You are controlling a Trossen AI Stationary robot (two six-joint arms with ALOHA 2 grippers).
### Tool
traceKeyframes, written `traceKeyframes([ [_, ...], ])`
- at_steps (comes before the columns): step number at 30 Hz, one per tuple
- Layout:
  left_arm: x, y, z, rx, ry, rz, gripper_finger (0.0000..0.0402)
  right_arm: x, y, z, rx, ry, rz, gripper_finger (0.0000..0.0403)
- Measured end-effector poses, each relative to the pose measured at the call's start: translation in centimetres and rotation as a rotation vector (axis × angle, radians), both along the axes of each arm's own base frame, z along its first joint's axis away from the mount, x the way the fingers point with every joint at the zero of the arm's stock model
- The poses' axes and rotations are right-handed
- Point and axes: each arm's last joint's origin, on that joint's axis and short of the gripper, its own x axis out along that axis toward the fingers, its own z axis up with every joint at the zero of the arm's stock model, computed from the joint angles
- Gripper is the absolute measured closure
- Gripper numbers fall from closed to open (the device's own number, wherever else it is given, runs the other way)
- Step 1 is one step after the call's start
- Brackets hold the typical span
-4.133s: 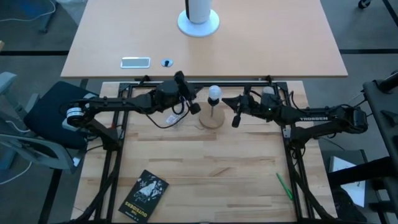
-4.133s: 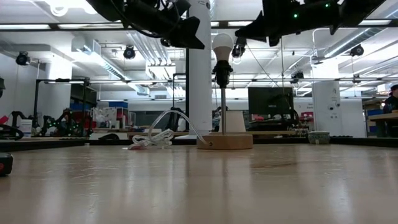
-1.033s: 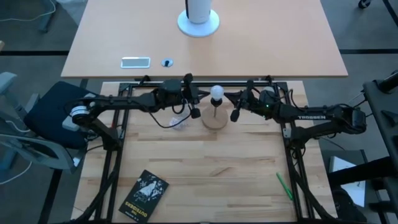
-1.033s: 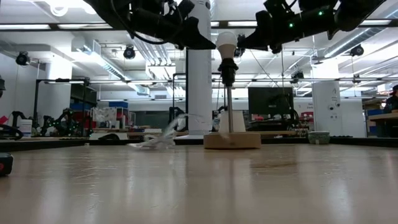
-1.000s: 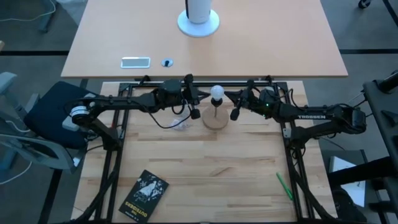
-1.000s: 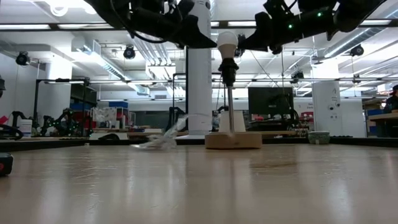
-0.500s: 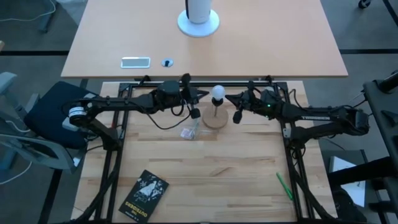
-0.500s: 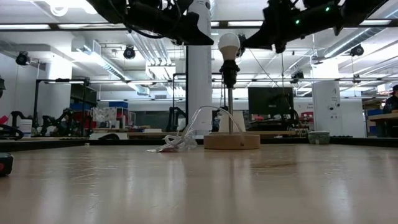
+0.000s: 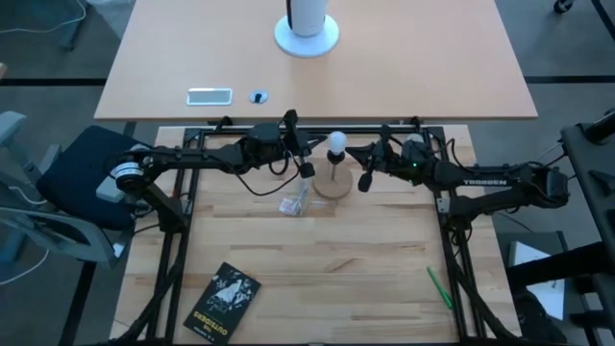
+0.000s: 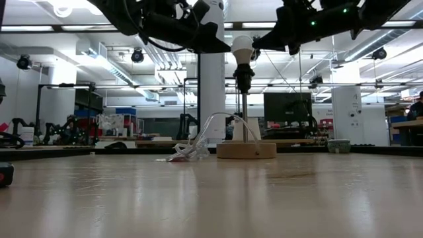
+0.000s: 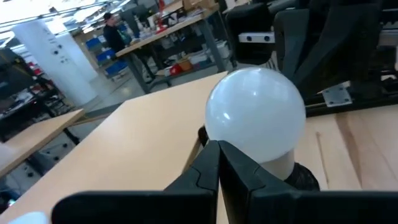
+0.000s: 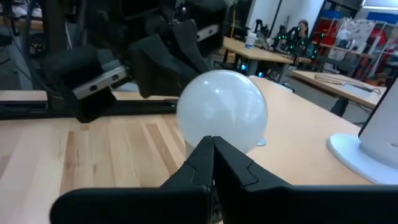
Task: Screw lightbulb
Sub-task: Remove the lightbulb from the lamp
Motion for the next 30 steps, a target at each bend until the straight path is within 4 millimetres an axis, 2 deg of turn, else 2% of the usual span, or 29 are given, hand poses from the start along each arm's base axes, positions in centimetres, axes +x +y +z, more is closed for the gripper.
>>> traceKeyframes([
  [5, 0.0, -0.2, 0.1, -0.006, 0.005, -0.051, 0.0402, 0.1, -0.5, -0.3, 0.007, 0.002, -0.047, 0.0403],
  [11, 0.2, -1.0, -0.2, -0.033, 0.011, -0.223, 0.0401, 0.0, -0.8, -0.5, 0.020, 0.016, -0.087, 0.0403],
  [16, 0.1, -0.7, 0.0, -0.035, 0.010, -0.164, 0.0401, -0.1, -0.7, -0.4, 0.019, 0.017, -0.076, 0.0403],
  [20, -0.3, -0.9, 0.7, -0.024, -0.016, -0.161, 0.0401, -0.9, -0.3, -0.1, 0.067, 0.032, -0.051, 0.0403],
  [24, -0.5, -0.5, 1.1, 0.016, -0.031, -0.039, 0.0401, -1.3, 0.1, 0.2, 0.096, 0.026, 0.028, 0.0403],
  [27, -0.3, 0.1, 0.8, 0.032, -0.040, 0.064, 0.0401, -1.1, 0.0, 0.4, 0.060, 0.004, 0.033, 0.0403],
  [30, -0.1, 0.5, 0.1, 0.003, -0.025, 0.068, 0.0401, -0.7, -0.2, 0.4, 0.030, -0.008, 0.031, 0.0403],
])
